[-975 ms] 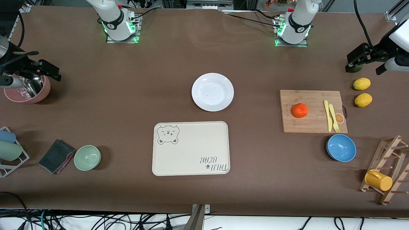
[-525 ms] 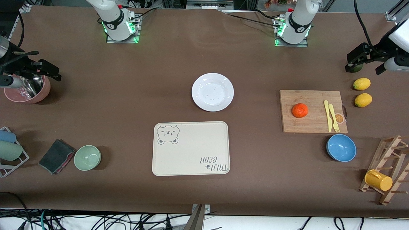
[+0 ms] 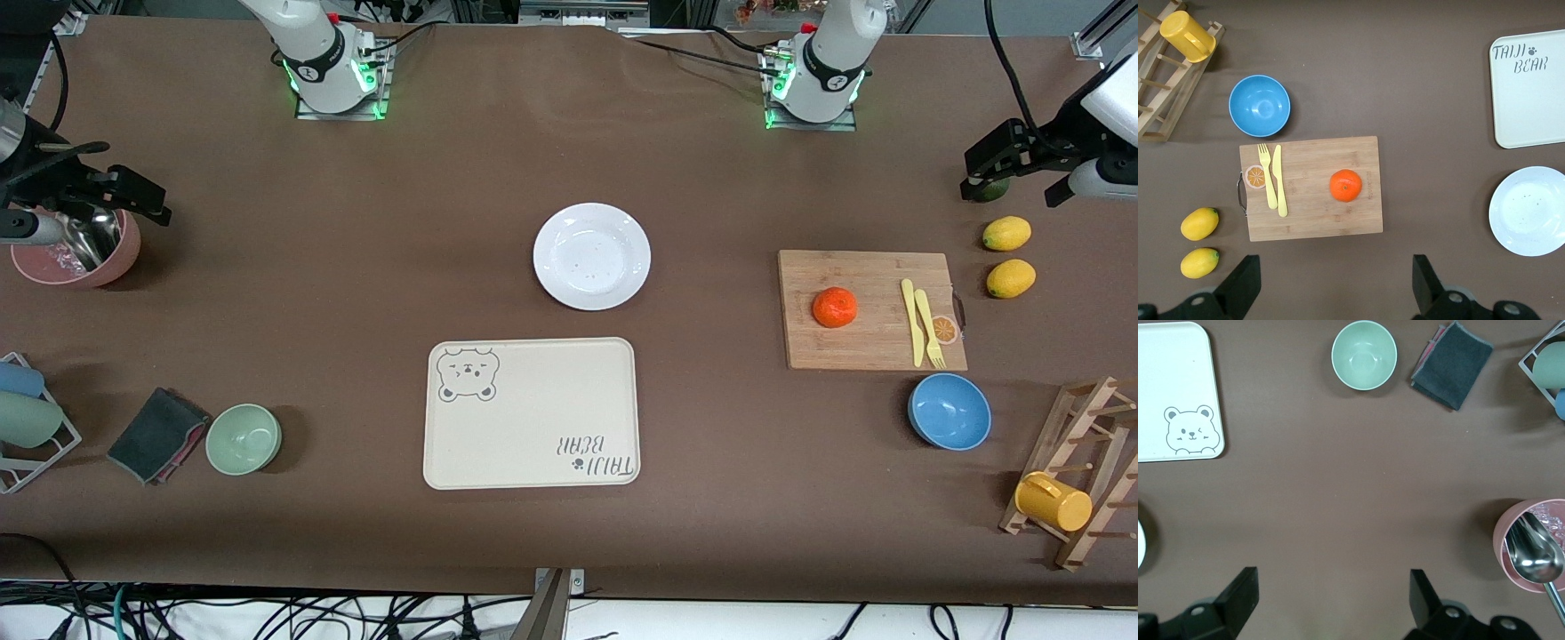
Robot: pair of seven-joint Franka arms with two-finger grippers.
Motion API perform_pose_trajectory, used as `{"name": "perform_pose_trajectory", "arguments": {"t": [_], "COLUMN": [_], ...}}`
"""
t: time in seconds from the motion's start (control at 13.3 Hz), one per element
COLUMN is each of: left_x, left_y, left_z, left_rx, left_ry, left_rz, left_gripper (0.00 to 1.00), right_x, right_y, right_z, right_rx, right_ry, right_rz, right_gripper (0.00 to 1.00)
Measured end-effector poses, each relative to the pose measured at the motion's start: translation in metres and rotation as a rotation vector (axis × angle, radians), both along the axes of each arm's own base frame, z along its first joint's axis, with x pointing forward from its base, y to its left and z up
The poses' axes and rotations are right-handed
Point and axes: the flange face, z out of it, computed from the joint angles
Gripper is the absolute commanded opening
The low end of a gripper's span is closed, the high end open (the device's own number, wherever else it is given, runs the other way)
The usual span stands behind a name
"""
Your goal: Place orange and plate with both arms
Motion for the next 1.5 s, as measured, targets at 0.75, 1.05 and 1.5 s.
{"name": "perform_pose_trajectory", "arguments": {"t": [0.75, 1.05, 1.5], "left_x": [0.000, -0.001, 0.000], "left_y": [0.000, 0.000, 0.005], "left_z": [0.000, -0.002, -0.016], "left_rx": [0.000, 0.001, 0.006], "left_ry": [0.003, 0.015, 0.077], "left_rz": [0.000, 0.000, 0.009], "left_gripper": [1.00, 1.00, 1.00], "right_x": [0.000, -0.002, -0.002], "right_y": [0.002, 0.002, 0.009], "right_z": [0.000, -0.001, -0.001], "right_rx": [0.000, 0.000, 0.000], "right_ry": [0.000, 0.016, 0.018], "right_rz": [0.003, 0.003, 0.017], "right_gripper": [1.00, 1.00, 1.00]}}
